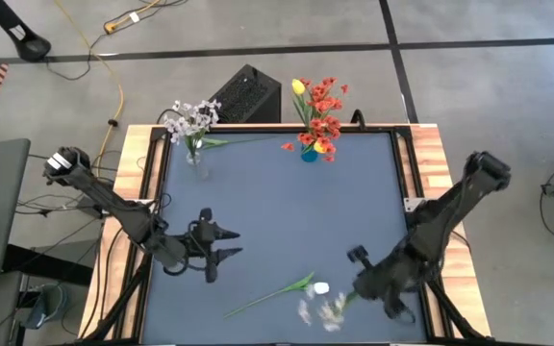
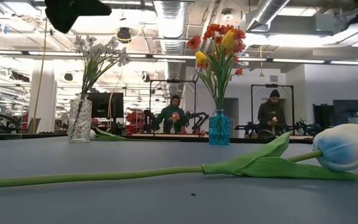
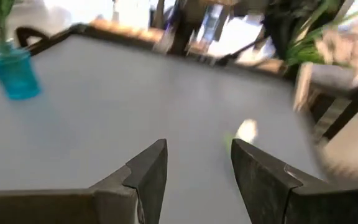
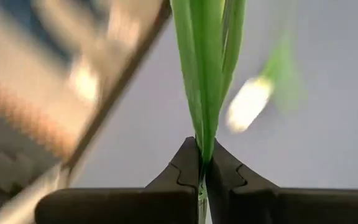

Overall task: Sort flowers into vase by color
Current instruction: Put the white flowers into the transparent vase

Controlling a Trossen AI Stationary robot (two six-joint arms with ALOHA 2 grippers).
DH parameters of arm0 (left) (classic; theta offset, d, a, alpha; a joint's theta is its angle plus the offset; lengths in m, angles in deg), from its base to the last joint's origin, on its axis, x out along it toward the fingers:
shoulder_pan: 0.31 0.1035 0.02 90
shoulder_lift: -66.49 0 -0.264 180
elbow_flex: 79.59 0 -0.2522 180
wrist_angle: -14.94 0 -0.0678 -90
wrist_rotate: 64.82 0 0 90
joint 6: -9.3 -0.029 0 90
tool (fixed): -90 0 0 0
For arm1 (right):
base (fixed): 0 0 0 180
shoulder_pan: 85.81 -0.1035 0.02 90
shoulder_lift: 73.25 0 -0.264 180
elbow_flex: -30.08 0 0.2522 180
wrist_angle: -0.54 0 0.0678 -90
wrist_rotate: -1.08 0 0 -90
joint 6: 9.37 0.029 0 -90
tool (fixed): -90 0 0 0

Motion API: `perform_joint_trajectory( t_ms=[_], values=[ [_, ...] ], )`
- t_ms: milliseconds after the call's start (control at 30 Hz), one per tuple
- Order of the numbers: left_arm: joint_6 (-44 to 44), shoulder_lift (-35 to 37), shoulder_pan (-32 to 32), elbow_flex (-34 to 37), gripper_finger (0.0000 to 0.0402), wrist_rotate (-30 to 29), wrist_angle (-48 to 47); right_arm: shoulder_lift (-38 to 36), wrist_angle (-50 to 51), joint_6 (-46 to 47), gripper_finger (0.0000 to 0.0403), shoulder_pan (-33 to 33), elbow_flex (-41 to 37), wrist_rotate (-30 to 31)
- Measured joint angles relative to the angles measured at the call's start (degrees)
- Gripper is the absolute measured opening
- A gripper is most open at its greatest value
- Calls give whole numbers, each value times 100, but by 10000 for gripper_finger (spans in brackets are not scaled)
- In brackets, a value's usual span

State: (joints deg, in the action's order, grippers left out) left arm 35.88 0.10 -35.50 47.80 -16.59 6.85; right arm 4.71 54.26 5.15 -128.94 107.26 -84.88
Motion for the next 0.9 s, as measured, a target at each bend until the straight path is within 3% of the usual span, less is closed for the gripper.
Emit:
perform_joint_trajectory(
  t_ms=[167,333,633,733,900],
  values=[
    [-413,-101,119,577,167,89,2483,-655,-1860,-91,38,757,7,1049],
    [-1300,-370,232,393,167,237,3832,-629,-3451,185,38,1647,7,1098],
    [-2267,-580,391,-574,167,102,3640,92,-5075,348,38,2391,5,901],
    [-2150,-580,449,-781,167,-125,3356,307,-5322,348,38,2460,4,893],
    [-1506,-580,653,-998,167,28,2722,616,-5642,339,38,2500,4,806]
  ],
)
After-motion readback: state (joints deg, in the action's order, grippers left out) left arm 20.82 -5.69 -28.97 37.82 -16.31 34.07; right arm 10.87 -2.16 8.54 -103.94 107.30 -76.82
